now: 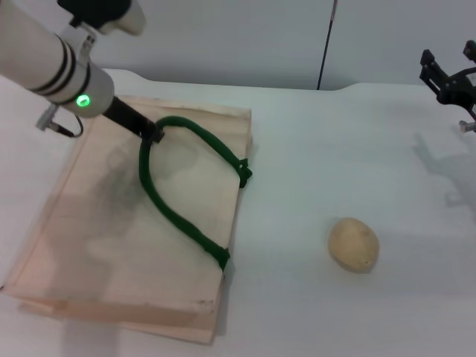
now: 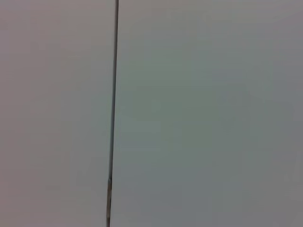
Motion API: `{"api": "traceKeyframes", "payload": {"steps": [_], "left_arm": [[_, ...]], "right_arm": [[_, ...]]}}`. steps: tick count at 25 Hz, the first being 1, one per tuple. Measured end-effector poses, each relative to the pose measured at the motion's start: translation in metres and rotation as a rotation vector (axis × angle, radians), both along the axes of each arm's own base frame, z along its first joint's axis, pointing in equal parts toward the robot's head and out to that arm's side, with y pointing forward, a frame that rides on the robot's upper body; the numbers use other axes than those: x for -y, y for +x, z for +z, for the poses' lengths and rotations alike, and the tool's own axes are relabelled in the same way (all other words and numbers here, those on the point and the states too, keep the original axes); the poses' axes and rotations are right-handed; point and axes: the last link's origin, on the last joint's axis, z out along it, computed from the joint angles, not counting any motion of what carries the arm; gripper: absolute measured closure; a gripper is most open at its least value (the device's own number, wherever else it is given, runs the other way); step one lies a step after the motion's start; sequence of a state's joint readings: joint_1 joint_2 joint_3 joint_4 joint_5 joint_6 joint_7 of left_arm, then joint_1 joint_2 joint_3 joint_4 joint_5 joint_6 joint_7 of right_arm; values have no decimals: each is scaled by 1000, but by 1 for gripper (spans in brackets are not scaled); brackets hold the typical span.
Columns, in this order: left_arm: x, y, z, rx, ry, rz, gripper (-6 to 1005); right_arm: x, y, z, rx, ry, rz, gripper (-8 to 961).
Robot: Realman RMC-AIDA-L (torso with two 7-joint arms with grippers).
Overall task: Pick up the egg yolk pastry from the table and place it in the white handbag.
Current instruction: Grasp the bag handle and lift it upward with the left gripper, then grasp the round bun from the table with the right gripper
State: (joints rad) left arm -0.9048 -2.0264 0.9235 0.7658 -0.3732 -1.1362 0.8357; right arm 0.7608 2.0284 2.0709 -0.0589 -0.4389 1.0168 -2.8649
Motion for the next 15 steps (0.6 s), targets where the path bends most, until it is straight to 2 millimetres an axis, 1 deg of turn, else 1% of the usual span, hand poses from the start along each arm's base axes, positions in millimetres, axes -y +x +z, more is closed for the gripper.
{"api": "traceKeyframes", "payload": {"steps": [3, 6, 11, 15], "left_arm": [[1, 12, 15, 32, 23, -37, 886], [6, 26, 36, 64, 48, -78, 886], [20, 32, 65, 66, 99, -94, 886], [27, 41, 80, 67, 121, -118, 886]], "right_arm": [[1, 0, -2, 14, -11, 6, 199], [3, 0, -6, 32, -31, 15, 199], [11, -1, -20, 80, -117, 52, 199], [21, 7, -27, 68, -195, 41, 198]]}}
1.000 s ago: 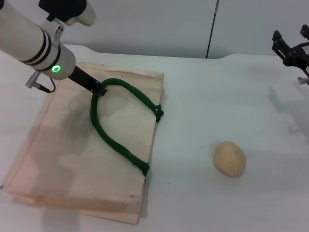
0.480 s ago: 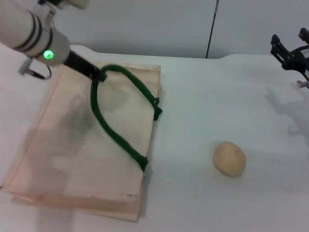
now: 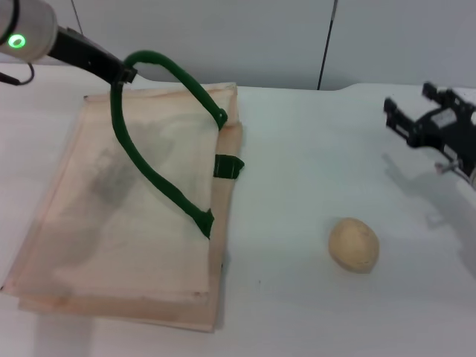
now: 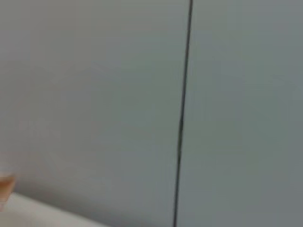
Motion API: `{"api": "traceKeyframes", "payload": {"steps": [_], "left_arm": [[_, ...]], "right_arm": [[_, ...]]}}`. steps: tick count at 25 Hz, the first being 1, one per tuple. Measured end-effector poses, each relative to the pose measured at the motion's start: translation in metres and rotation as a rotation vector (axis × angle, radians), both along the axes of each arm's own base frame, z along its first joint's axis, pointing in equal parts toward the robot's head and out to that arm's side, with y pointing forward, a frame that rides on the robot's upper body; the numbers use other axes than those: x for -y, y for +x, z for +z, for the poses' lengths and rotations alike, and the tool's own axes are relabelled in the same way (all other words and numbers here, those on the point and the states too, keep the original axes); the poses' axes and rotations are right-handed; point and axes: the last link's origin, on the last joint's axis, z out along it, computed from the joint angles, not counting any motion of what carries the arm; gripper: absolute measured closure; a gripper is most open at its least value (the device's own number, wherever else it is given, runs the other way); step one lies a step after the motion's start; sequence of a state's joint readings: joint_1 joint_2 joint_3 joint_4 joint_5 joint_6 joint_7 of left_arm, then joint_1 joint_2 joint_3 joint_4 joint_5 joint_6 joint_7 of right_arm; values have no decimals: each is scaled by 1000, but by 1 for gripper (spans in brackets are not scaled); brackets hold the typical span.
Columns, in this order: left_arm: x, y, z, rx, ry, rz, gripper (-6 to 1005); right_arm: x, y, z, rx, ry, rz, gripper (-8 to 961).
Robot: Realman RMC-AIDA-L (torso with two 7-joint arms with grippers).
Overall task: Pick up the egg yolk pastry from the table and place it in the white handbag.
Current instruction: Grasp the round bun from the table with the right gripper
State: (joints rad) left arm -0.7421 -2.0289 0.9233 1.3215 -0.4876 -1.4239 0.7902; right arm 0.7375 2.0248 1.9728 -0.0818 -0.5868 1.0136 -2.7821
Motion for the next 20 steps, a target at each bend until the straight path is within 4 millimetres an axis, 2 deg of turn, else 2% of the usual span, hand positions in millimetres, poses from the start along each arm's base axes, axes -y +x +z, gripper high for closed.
{"api": "traceKeyframes", "payload": {"steps": [6, 9, 12, 16, 20], "left_arm": [[9, 2, 14, -9, 22, -15, 886], [12, 8, 17, -11, 23, -33, 886], [14, 16, 20, 7, 24, -61, 886], [15, 23, 25, 18, 35, -89, 886], [19, 29, 28, 8, 34, -107, 886]], "right_arm": [[16, 16, 5, -16, -90, 7, 197], [21, 25, 17, -36, -130, 9, 197], [29, 34, 38, -74, -153, 29, 196], [39, 37, 64, -130, -195, 88, 195], [47, 42, 67, -129, -248, 86, 193]]}}
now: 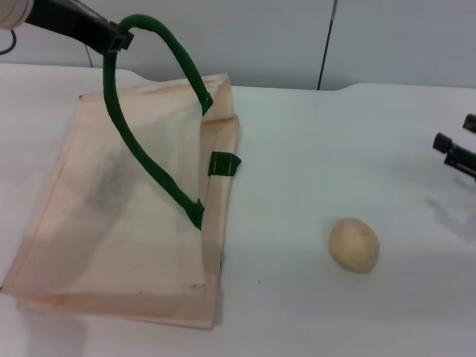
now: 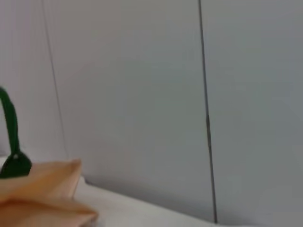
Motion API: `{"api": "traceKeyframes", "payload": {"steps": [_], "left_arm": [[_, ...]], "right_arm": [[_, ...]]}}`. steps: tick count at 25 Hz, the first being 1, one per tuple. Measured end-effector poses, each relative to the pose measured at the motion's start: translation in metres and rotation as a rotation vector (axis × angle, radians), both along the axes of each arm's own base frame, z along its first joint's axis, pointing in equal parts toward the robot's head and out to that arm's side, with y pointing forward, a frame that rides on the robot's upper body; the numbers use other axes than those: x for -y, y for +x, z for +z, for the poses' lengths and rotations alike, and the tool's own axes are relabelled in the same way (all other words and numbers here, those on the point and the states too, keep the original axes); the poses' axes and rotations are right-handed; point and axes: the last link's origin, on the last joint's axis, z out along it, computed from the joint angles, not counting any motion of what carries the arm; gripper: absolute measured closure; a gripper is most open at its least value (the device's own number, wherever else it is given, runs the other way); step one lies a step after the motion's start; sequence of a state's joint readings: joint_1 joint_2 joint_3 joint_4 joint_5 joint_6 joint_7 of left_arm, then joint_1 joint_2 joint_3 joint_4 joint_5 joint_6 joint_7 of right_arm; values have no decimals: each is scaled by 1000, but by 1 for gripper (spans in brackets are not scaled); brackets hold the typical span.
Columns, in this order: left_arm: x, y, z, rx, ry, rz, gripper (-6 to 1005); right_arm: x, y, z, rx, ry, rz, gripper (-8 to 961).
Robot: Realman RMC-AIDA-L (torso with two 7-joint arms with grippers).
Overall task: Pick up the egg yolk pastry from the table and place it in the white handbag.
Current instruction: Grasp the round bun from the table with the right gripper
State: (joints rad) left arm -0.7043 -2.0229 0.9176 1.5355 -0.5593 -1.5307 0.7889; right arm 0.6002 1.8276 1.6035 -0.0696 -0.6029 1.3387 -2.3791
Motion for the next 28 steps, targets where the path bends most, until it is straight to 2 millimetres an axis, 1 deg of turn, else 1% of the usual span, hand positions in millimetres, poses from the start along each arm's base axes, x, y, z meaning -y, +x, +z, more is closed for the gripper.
{"api": "traceKeyframes", "payload": {"steps": [3, 6, 9, 10, 15, 18, 22, 25, 28], "left_arm": [[6, 8, 5, -11, -1, -23, 885], [9, 13, 8, -15, 0, -32, 885], [9, 13, 9, -15, 3, -34, 885], [9, 13, 9, -15, 3, -34, 885], [9, 13, 10, -14, 8, -32, 885], [9, 12, 11, -16, 13, -29, 885], [8, 14, 12, -16, 20, -33, 885], [7, 17, 12, -12, 19, -41, 885], [6, 21, 12, -9, 21, -50, 885]], "right_arm": [[4, 1, -2, 1, -23, 4, 193], [12, 4, -4, -1, -52, 3, 192], [19, 11, -9, 11, -112, -27, 192], [19, 11, -9, 11, -112, -27, 192], [25, 14, -17, 45, -246, -72, 192], [28, 6, -18, 49, -300, -72, 191], [35, -14, -8, 60, -293, -26, 191], [40, -26, -2, 137, -263, -35, 191], [42, -30, 7, 215, -214, -61, 191]]}}
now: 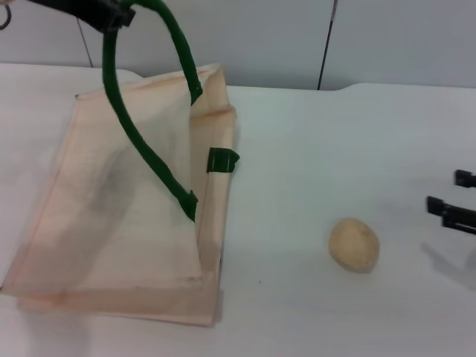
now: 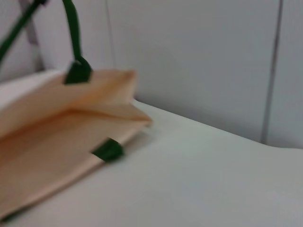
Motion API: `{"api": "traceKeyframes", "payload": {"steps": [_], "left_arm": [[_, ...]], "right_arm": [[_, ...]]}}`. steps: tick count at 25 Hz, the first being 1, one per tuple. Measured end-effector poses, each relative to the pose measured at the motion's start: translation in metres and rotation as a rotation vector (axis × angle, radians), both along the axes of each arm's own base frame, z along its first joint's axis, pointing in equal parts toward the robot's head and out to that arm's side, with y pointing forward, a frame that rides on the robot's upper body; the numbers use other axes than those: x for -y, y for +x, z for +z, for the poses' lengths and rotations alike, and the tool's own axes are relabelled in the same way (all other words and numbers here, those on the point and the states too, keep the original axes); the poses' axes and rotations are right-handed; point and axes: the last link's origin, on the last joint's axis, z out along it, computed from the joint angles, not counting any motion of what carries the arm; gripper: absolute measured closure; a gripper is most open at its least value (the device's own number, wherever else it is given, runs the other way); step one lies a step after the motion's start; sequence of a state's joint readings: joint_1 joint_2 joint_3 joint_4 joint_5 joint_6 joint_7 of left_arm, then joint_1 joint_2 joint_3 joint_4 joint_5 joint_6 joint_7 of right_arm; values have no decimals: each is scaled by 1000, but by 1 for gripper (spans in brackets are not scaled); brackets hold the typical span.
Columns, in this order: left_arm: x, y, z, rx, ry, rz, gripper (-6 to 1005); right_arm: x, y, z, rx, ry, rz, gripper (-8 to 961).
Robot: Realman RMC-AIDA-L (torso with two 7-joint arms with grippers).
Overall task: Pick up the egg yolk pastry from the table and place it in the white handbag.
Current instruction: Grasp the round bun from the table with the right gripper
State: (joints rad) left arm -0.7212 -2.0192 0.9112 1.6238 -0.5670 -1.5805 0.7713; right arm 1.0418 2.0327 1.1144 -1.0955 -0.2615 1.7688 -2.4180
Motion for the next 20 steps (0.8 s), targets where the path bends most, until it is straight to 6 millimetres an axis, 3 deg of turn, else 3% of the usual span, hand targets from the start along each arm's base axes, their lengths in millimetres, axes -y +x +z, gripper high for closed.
{"api": "traceKeyframes", "payload": {"steps": [9, 15, 20], "left_arm": [[0, 2, -2, 15, 2, -9, 885], [-1, 3, 0, 10, 7, -13, 886], [-2, 4, 0, 6, 8, -15, 886]], "right_arm": [[5, -1, -17, -60, -55, 5, 190], [-8, 2, -42, -45, -130, -21, 191], [-9, 0, -51, -48, -179, -19, 191]]}}
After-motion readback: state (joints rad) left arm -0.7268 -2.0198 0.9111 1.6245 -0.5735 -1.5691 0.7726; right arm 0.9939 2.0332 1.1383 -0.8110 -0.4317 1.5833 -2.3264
